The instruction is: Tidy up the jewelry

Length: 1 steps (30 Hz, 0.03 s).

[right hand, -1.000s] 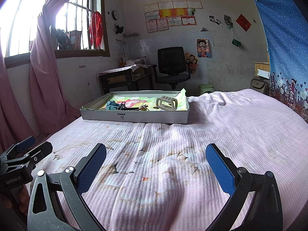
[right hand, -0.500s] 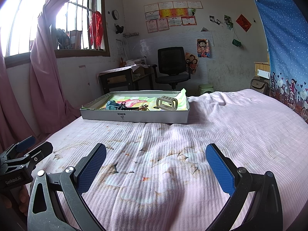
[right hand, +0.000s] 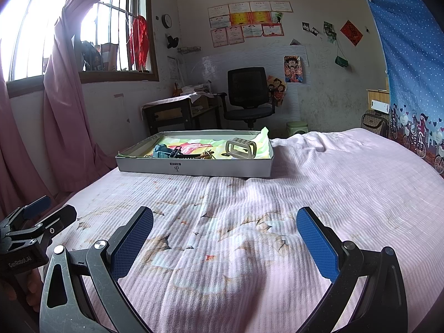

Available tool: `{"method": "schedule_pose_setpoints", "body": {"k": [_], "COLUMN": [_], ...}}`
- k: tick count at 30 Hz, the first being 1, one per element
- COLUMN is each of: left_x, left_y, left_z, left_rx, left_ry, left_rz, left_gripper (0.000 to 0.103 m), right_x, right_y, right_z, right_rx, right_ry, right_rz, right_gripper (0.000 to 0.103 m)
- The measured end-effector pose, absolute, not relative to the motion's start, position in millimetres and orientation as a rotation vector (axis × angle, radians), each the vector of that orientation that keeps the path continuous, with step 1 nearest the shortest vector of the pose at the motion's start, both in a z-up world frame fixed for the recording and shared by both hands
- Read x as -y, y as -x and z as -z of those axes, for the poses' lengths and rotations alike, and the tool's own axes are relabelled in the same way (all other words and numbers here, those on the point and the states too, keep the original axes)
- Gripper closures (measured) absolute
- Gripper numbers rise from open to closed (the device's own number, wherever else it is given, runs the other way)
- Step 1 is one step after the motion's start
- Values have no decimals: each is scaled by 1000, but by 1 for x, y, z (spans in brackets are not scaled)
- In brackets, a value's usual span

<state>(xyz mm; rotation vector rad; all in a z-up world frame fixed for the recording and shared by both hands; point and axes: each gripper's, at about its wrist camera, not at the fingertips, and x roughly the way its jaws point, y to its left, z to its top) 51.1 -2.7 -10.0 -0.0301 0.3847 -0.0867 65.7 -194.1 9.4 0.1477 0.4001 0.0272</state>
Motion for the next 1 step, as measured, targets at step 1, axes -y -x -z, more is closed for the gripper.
{"method": "schedule_pose_setpoints", "body": {"k": [1], "left_x": [2], "left_y": [-51], "left_z": [10], "left_rx": [-385], "left_ry": [30], "left_rz": [87], "left_gripper": [0], "right_x": [194], "right_y": [-66], "right_z": [-9], "right_rx": [-400], "right_ry": [-148], "right_rz": [-27], "right_gripper": [1]}}
